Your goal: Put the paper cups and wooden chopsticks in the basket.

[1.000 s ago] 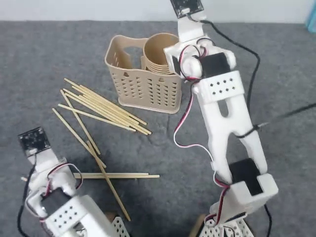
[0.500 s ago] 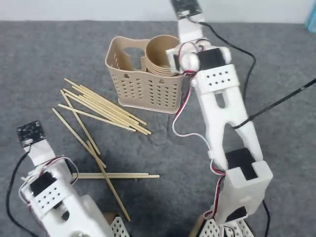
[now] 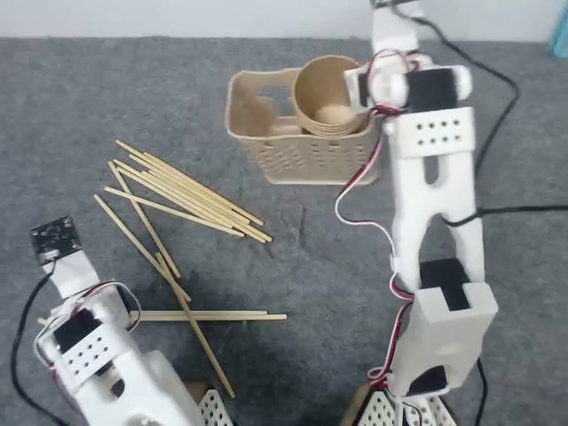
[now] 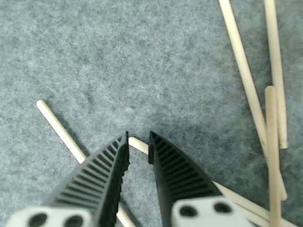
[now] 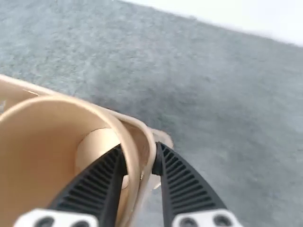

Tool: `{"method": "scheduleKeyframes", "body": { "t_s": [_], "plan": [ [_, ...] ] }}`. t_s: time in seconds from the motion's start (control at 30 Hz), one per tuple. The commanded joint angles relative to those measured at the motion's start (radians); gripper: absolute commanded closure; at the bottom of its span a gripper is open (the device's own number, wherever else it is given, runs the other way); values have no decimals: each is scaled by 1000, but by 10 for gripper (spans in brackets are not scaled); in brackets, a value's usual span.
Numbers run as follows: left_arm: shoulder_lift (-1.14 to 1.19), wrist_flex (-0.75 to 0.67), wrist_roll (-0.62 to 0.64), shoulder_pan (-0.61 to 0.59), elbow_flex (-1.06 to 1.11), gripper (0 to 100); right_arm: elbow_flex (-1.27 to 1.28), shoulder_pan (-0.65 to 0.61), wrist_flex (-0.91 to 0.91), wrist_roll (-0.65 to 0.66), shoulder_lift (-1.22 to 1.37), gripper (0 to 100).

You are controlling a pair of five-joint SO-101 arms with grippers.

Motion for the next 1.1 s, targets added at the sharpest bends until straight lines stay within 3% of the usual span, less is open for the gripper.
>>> {"method": "scheduleKeyframes", "body": {
  "t_s": [0.0, 0.37, 0.57, 1.07],
  "plan": [
    [6, -20, -12, 5, -42, 934, -100, 51, 61, 58, -36, 991],
    [6, -15, -17, 2, -42, 934, -101, 280, 165, 207, 102, 969],
    [6, -15, -17, 2, -42, 934, -103, 275, 166, 206, 97, 726],
    [8, -2, -17, -2, -59, 934, -103, 199, 197, 212, -314, 713]
  ]
}}
